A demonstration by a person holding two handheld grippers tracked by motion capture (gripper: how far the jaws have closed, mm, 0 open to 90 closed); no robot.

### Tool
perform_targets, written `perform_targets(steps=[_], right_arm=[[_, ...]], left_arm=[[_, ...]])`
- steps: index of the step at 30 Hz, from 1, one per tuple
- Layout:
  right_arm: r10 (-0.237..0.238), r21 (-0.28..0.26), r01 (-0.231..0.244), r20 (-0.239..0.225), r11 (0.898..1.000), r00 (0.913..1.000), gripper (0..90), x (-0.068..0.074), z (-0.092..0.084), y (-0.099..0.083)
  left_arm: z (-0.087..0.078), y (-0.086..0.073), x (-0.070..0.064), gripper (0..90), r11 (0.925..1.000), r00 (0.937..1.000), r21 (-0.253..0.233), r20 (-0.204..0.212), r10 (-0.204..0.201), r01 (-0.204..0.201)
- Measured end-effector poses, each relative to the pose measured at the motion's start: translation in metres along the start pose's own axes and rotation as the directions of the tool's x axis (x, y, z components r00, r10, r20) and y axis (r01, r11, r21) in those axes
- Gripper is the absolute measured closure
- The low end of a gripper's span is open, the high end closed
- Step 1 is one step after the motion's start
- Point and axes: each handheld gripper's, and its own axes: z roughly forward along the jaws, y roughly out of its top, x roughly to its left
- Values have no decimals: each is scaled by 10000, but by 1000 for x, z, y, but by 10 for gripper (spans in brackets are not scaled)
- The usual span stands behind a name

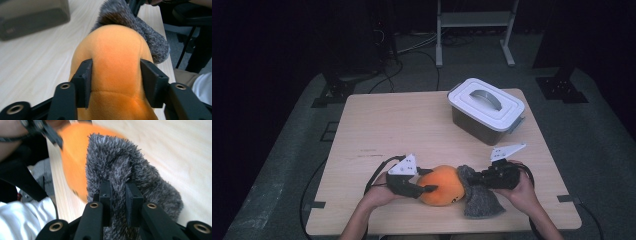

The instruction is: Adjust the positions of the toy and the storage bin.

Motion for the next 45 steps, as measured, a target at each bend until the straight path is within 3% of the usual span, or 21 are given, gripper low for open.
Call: perform_targets(steps=[5,7,10,13,15,16,18,21,25,28,32,37,45], right_arm=[[-395,-379,393,-31,9985,9992,777,8,-1,16],[-547,-263,545,-39,9982,9985,777,11,2,18],[-522,-7,522,-73,9986,9986,778,10,9,14],[-391,142,392,-33,9991,9992,779,5,10,8],[-234,161,235,-20,9996,9997,779,1,7,4],[-159,210,160,-51,9997,9999,778,0,5,2],[-167,363,169,-48,9992,9998,778,0,3,1],[-389,392,387,47,9985,9992,778,5,-3,7],[-1015,358,1022,-220,9941,9946,777,20,-7,24],[-1575,502,1594,-401,9859,9867,778,36,-1,42],[-2155,1065,2196,-483,9698,9753,778,48,16,62],[-1828,1178,1889,-599,9749,9813,778,37,21,64],[-1019,565,1053,-609,9928,9929,776,15,12,33]], left_arm=[[8,9,-7,521,9950,9932,-103,-626,983,-991],[10,8,-7,501,9967,9956,-93,-486,799,-804],[8,8,-4,309,9999,9997,92,-247,88,-86],[2,7,-2,190,9976,9989,547,-244,-400,412],[0,2,0,213,9958,9982,732,-291,-527,547],[0,-1,1,273,9954,9978,695,-82,-662,666],[2,-3,0,355,9970,9984,526,-81,-567,570],[3,0,-3,407,9984,9995,505,-199,-244,253],[6,5,-8,424,9990,9995,387,-208,237,-229],[10,10,-13,430,9973,9977,376,-198,643,-636],[10,10,-13,430,9962,9973,514,-182,715,-705],[7,0,-5,433,9991,9998,359,31,214,-215],[2,-7,3,420,9982,9997,558,84,-220,215]])
